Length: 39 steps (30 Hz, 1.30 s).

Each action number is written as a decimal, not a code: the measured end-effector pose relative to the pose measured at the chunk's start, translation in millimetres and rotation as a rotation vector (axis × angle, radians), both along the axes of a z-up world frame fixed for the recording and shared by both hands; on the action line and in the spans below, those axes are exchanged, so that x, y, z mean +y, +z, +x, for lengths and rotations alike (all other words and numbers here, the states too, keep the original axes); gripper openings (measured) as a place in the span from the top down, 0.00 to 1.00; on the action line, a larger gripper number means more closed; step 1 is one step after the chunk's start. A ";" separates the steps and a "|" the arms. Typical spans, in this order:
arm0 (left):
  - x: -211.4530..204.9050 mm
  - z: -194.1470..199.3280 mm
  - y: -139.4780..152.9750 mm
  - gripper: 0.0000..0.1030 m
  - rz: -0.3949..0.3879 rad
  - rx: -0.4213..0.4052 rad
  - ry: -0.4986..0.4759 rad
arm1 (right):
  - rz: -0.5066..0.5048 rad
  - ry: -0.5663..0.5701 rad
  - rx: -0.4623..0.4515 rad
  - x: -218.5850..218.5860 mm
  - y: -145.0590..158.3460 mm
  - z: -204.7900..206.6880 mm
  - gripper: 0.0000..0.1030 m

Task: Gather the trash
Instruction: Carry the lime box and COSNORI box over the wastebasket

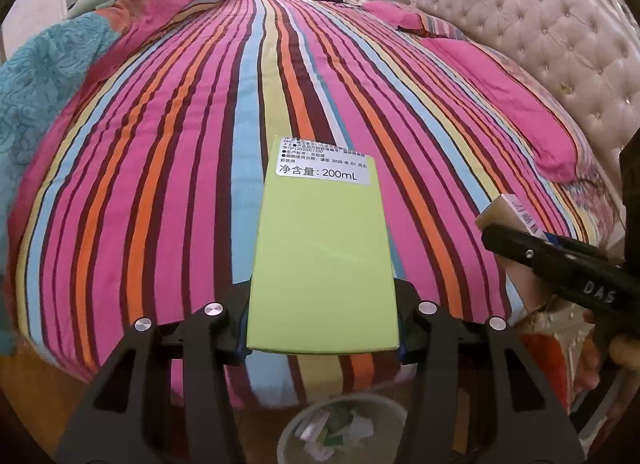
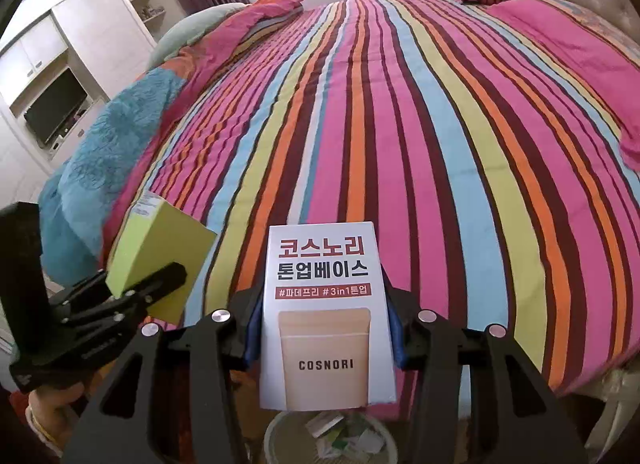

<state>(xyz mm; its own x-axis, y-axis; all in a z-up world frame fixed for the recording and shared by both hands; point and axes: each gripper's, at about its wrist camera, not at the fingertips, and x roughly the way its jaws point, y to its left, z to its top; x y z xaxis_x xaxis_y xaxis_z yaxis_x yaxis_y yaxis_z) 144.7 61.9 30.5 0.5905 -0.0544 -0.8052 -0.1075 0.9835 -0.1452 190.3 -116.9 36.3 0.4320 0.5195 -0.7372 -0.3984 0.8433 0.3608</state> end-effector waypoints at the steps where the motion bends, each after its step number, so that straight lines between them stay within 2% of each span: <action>1: -0.8 -6.3 0.0 0.52 0.000 0.000 -0.003 | 0.001 0.002 0.002 0.1 -0.9 -5.7 0.56; 5: -4.3 -36.5 -2.1 0.52 -0.009 0.005 -0.025 | 0.006 0.012 0.017 -0.7 -7.5 -34.5 0.56; 13: -16.6 -90.1 -18.0 0.52 0.024 0.059 -0.079 | 0.025 0.020 0.088 -2.3 -29.8 -82.8 0.56; 20: -27.3 -121.1 -42.8 0.52 -0.012 0.117 -0.096 | 0.009 0.016 0.157 -1.7 -45.4 -106.5 0.56; 23: -31.1 -125.9 -57.5 0.52 -0.019 0.161 -0.110 | -0.003 0.012 0.202 -2.3 -58.0 -113.1 0.56; 26: -30.2 -127.4 -75.7 0.52 -0.068 0.216 -0.109 | -0.038 0.004 0.241 -5.6 -76.0 -119.2 0.56; 29: -29.8 -129.4 -94.9 0.52 -0.089 0.273 -0.107 | -0.041 -0.024 0.335 -13.8 -101.3 -121.2 0.56; 32: -29.3 -127.1 -106.7 0.52 -0.112 0.319 -0.108 | -0.029 -0.040 0.404 -17.9 -114.5 -119.5 0.56; 35: -33.4 -125.3 -120.3 0.52 -0.136 0.372 -0.124 | -0.037 -0.029 0.431 -15.9 -119.5 -120.0 0.56; 39: -40.9 -122.0 -141.2 0.52 -0.157 0.459 -0.145 | -0.035 0.007 0.511 -7.1 -137.5 -122.0 0.56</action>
<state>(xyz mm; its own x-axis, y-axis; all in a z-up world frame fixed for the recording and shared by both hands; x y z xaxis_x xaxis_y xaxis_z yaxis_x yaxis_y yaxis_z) 22.7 21.0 -110.7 0.1553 -0.2508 -0.9555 -0.0589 0.9632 -0.2624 68.3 -124.0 -101.2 0.0088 0.4925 -0.8703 -0.1840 0.8563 0.4827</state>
